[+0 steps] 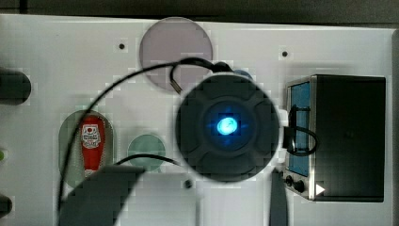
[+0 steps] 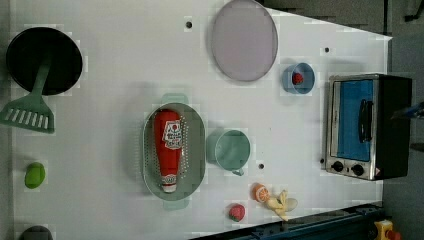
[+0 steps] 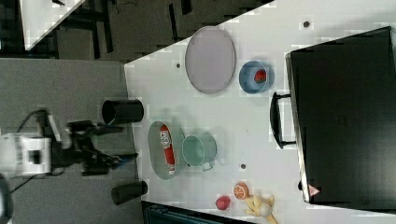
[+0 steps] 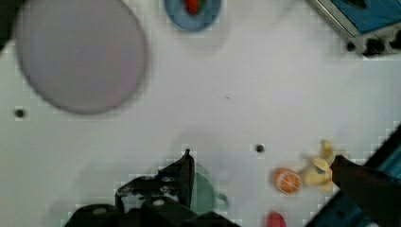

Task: Pick ketchup from strainer and place it on the table

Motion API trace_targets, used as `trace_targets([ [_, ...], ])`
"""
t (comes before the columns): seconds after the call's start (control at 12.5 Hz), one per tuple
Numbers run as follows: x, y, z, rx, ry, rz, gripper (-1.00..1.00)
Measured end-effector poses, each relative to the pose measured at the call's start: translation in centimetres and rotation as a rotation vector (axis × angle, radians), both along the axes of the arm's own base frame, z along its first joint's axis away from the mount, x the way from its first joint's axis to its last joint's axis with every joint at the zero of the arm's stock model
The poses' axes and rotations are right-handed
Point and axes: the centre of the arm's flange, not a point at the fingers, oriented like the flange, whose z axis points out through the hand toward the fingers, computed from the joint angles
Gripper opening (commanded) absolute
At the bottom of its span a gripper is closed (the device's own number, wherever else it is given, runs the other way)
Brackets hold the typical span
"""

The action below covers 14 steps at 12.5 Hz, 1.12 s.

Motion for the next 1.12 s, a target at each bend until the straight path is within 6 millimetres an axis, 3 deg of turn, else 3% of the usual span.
trace_targets([
  [0.08,0.2,1.5,0.7,-0.005,-0.028,0.024,1.00],
  [0.24,0.4,6.3,-0.1,-0.024,-0.018,0.110,1.00],
  [0.48,0.2,15.1,-3.9,-0.022,0.042,0.266,1.00],
  [0.8,-2.1,25.4,-8.1,-0.024,0.075,0.466,1.00],
  [1.12,-4.4,30.9,-10.5,-0.003,0.026,0.579,1.00],
])
